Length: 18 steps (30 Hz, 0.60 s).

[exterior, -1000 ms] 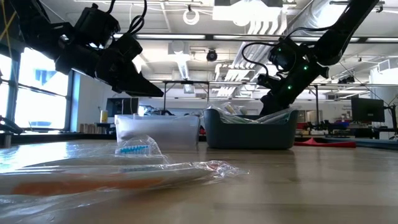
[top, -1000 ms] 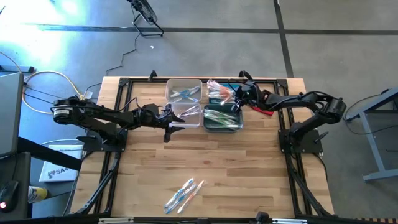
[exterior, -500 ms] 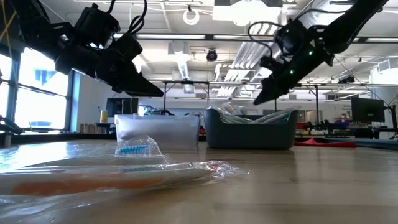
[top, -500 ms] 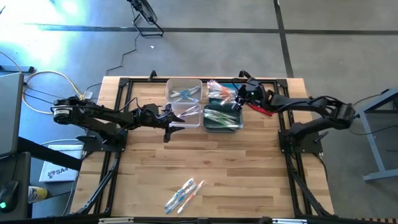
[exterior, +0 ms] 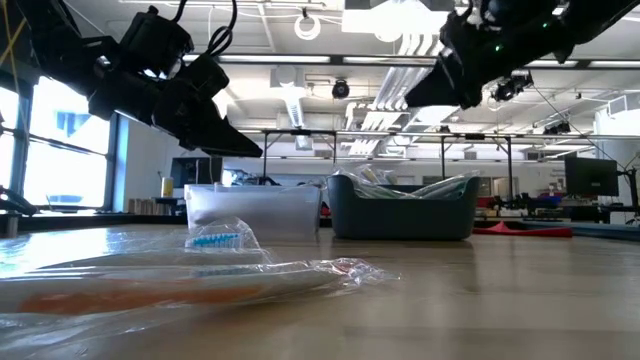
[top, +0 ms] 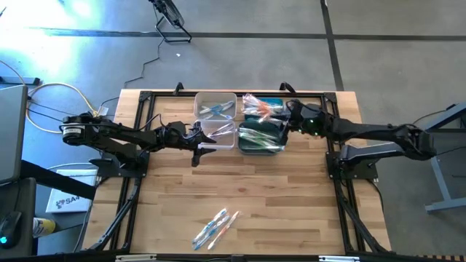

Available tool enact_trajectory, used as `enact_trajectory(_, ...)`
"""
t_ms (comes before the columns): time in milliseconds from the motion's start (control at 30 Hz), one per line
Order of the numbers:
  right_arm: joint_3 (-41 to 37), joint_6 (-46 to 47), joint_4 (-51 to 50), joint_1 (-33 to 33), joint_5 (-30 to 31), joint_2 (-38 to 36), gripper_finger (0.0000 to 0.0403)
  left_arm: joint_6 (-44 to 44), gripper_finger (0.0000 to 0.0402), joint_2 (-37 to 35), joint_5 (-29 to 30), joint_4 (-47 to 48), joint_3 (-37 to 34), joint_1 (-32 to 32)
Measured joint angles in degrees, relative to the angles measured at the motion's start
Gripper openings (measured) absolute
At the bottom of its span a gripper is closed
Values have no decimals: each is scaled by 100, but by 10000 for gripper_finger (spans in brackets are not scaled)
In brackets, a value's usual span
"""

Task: Pick & Place Toothbrushes
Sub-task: Put the blue toothbrush into the white bin

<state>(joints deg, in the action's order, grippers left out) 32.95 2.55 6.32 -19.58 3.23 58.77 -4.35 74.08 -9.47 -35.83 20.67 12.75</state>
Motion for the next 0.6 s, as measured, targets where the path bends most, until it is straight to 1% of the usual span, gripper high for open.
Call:
enact_trajectory(167, 0, 367, -92, 407, -68, -393, 113, 22, 157, 0, -5, 2, 0, 0)
enact_trajectory(267, 0, 392, -385, 641, -45, -582, 107, 204, 157, 0, -5, 2, 0, 0)
enact_trajectory(367, 0, 548, -641, 861, -37, -702, 84, 441, 157, 0, -3, 1, 0, 0)
enact_trajectory(600, 0, 683, -991, 1360, -61, -726, 10, 485, 157, 0, -3, -6, 0, 0)
